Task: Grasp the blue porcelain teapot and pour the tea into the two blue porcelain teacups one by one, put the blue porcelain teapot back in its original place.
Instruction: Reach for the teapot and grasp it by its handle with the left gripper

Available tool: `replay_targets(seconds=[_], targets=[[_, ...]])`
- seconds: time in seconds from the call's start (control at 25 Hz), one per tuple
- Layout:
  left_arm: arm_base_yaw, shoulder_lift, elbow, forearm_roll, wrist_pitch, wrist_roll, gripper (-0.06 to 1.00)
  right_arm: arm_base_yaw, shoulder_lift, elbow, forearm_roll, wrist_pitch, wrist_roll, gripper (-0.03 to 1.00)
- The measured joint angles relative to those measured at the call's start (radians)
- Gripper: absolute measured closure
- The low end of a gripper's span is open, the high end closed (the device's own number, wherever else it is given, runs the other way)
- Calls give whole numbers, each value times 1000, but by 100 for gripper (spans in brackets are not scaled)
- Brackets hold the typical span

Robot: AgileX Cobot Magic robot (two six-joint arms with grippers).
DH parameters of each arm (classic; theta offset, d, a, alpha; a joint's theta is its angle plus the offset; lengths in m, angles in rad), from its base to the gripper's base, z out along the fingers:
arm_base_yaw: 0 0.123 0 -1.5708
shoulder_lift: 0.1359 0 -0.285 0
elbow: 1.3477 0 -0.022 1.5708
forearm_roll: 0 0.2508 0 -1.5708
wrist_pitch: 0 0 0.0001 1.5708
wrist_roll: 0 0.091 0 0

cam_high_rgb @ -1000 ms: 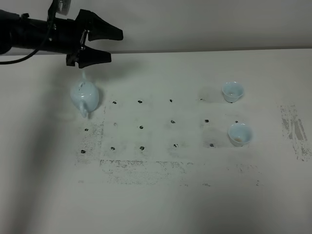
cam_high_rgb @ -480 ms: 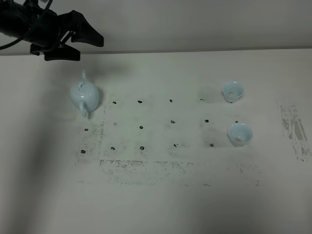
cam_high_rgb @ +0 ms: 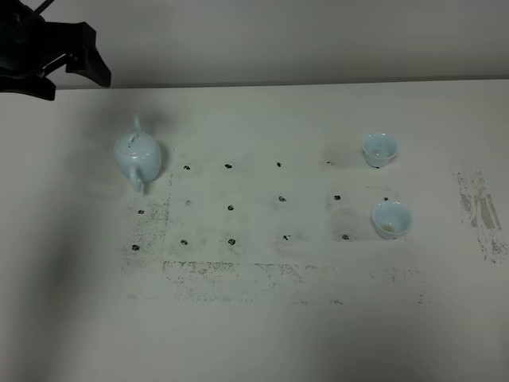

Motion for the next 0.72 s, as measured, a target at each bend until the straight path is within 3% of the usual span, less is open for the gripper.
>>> replay_targets(seconds=[0.48, 0.72], targets=[[-13, -39, 0, 97, 111, -39, 20, 0, 0, 0, 0, 0, 0, 50], [-80, -45, 0, 233, 111, -111, 20, 0, 0, 0, 0, 0, 0, 50]])
